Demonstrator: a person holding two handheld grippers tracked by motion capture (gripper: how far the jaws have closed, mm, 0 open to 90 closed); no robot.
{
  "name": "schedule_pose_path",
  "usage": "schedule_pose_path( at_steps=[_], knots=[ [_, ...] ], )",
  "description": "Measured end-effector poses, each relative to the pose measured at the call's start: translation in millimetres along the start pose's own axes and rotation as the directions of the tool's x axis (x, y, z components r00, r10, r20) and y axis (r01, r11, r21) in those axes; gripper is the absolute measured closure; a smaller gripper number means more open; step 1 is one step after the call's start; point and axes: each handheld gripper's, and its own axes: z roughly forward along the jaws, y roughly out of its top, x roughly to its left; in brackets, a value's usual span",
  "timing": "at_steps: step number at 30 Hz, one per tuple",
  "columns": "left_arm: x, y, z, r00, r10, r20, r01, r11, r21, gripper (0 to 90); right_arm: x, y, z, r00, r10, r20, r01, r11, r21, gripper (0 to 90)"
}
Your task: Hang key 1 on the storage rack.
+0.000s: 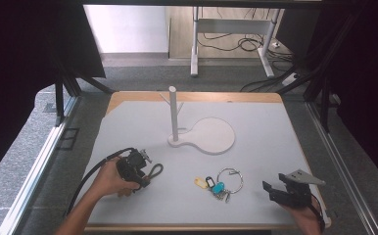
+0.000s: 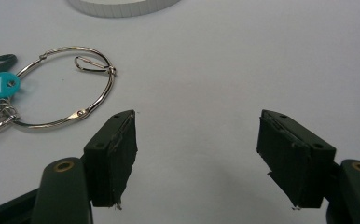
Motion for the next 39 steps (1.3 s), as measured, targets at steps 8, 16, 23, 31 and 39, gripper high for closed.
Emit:
schedule_pose_path(
  at_steps=[8,16,23,31,39],
  knots=[
    [-1.0,1.2,5.5,0.9995,0.010,-0.030,-0.009,0.9996,0.027,62.2,-0.4,-0.3,-0.4,1.0000,0.003,0.001,-0.003,1.000,0.000,29.2],
    [0.0,2.9,9.7,0.9992,0.008,-0.040,-0.006,0.9990,0.043,63.4,-0.6,-0.2,-0.7,1.0000,0.002,0.001,-0.002,1.000,-0.001,29.2],
    [-1.2,2.3,9.6,0.9985,0.016,-0.053,-0.013,0.9991,0.041,66.2,-1.0,-0.3,-0.6,1.0000,0.000,0.004,-0.001,1.000,0.003,29.2],
    [-3.2,0.3,4.9,0.9988,0.019,-0.045,-0.018,0.9998,0.009,66.6,-1.3,-1.0,-0.7,1.0000,0.004,0.008,-0.004,1.000,0.003,29.2],
    [-1.4,-4.5,-32.2,0.9997,-0.005,-0.022,0.002,0.9930,-0.118,66.6,-3.3,-1.5,-1.3,0.9998,0.013,0.013,-0.013,1.000,0.005,29.3]
  ],
)
